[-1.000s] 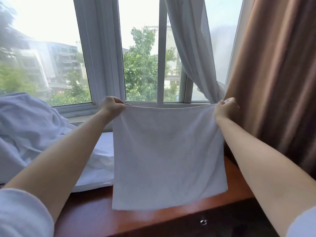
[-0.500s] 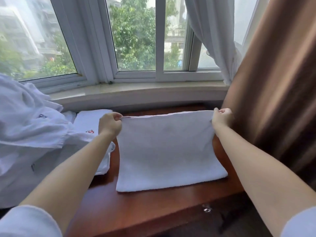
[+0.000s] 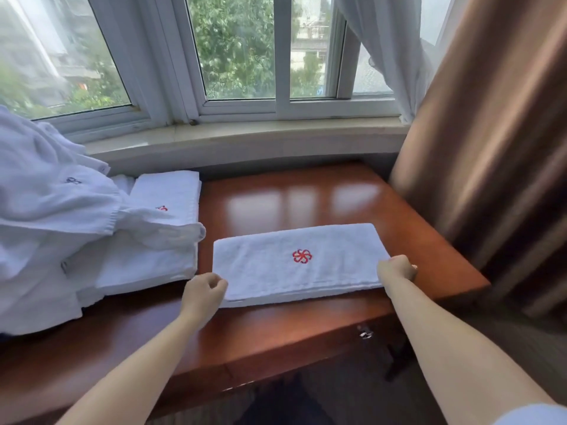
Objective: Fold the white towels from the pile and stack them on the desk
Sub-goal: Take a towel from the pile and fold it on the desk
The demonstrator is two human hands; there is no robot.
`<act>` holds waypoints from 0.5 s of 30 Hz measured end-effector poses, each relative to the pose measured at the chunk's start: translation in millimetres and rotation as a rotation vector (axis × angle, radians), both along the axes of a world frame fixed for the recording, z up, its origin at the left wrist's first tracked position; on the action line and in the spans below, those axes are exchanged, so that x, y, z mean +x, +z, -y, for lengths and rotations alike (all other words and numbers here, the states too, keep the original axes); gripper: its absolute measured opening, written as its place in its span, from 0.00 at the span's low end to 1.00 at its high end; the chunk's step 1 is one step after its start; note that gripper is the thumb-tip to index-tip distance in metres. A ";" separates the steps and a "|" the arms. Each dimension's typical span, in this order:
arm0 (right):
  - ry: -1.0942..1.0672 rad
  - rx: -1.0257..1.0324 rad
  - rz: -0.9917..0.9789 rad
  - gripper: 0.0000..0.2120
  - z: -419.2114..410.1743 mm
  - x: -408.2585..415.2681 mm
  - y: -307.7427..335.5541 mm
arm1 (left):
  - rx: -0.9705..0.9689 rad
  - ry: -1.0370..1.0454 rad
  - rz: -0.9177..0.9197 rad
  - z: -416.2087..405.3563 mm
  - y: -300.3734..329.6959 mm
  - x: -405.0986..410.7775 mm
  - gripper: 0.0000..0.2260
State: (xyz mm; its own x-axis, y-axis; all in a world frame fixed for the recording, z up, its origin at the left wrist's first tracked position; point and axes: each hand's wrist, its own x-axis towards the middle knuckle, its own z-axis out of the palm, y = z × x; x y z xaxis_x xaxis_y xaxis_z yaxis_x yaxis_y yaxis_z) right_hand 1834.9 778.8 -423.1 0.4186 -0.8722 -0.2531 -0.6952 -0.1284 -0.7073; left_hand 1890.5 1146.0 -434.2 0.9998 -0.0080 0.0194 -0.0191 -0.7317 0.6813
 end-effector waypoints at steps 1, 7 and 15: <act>0.008 0.003 -0.024 0.16 0.1 -1.4 -0.8 | -0.053 0.064 -0.040 0.8 -1.1 -1.3 0.03; -0.028 -0.149 0.168 0.15 -2.8 -0.1 19.2 | -0.269 0.332 -0.041 5.3 13.5 7.5 0.12; 0.040 -0.042 -0.209 0.21 -22.6 -7.3 0.0 | -0.089 0.354 -0.409 18.0 4.3 5.2 0.28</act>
